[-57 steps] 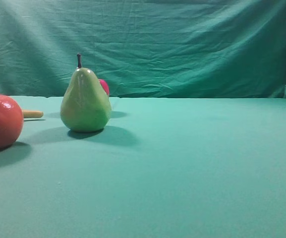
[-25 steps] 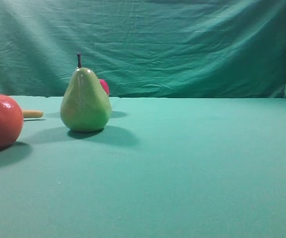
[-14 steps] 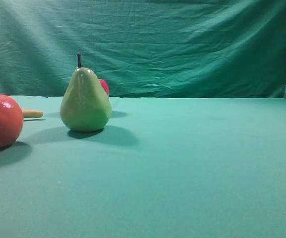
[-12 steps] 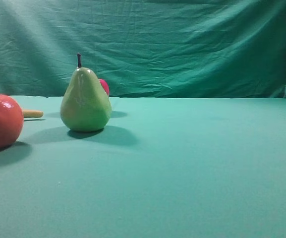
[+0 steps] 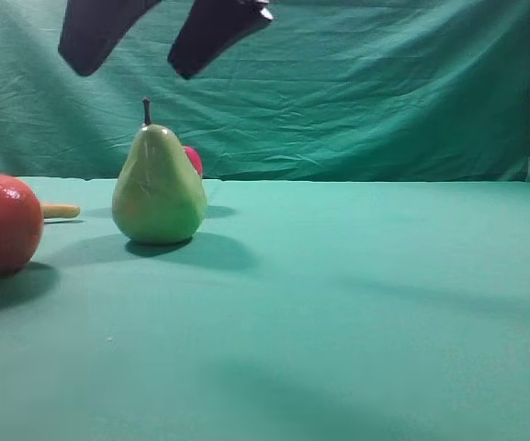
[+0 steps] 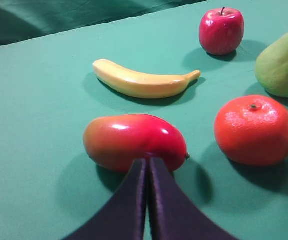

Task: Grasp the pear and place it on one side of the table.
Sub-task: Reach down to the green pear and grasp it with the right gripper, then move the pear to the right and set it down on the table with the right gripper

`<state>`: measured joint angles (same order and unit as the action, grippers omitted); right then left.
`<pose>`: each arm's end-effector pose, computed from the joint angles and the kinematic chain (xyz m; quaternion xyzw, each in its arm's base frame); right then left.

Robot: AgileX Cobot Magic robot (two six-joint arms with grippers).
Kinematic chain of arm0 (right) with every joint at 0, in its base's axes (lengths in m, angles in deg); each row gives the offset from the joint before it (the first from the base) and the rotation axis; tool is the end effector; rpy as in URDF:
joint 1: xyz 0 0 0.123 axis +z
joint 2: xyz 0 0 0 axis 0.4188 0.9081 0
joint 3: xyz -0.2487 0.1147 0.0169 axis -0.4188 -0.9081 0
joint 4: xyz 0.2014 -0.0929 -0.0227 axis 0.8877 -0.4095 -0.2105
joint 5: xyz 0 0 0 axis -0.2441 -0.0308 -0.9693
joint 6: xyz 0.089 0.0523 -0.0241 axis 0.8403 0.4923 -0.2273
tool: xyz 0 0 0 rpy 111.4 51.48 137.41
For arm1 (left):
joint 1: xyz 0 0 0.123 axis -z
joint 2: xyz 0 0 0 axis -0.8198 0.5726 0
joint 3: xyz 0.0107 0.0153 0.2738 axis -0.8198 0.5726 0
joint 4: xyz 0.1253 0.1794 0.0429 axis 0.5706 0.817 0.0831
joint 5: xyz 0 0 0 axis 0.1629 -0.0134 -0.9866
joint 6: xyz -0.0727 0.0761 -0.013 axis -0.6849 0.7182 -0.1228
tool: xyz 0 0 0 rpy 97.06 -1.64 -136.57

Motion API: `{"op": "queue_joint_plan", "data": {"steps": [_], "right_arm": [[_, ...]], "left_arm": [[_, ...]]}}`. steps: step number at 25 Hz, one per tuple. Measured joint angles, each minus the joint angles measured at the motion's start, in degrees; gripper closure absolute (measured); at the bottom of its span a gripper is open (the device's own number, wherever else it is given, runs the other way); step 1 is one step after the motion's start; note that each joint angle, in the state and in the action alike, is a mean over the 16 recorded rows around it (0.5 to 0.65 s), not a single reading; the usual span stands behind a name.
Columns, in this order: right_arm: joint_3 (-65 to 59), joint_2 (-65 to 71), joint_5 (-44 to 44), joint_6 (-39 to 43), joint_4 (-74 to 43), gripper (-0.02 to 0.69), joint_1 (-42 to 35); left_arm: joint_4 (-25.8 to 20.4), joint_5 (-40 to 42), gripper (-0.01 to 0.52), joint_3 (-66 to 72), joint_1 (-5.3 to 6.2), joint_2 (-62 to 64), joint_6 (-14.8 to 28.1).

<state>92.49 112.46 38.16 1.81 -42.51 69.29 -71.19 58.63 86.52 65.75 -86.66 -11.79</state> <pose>0.2693 0.2906 0.1998 -0.5065 0.7658 0.1657 0.3599 0.0489 -0.0021 0.1728 0.0965 0.7895 0.0019 0.6061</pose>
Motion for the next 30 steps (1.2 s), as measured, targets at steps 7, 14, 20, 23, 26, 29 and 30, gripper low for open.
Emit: {"op": "queue_joint_plan", "data": {"steps": [7,14,20,23,26,29,30], "right_arm": [[0.6,4.7,3.6,0.0,2.4,0.068,-0.8],[1.5,4.5,0.7,0.0,4.1,0.168,-1.7],[2.1,-3.3,-8.8,4.0,0.6,0.222,-5.2],[2.1,-9.2,-15.2,9.8,-4.8,0.221,-8.3],[0.8,-16.1,-20.9,16.6,-11.1,0.221,-12.3],[-2.5,-22.8,-24.6,23.6,-17.5,0.221,-16.8],[-4.0,-24.8,-25.2,26.0,-19.5,0.221,-18.3]], "left_arm": [[0.0,0.0,0.514,0.0,0.0,0.0,0.0],[0.0,0.0,0.514,0.0,0.0,0.0,0.0],[0.0,0.0,0.514,0.0,0.0,0.0,0.0],[0.0,0.0,0.514,0.0,0.0,0.0,0.0],[0.0,0.0,0.514,0.0,0.0,0.0,0.0],[0.0,0.0,0.514,0.0,0.0,0.0,0.0],[0.0,0.0,0.514,0.0,0.0,0.0,0.0]]}}
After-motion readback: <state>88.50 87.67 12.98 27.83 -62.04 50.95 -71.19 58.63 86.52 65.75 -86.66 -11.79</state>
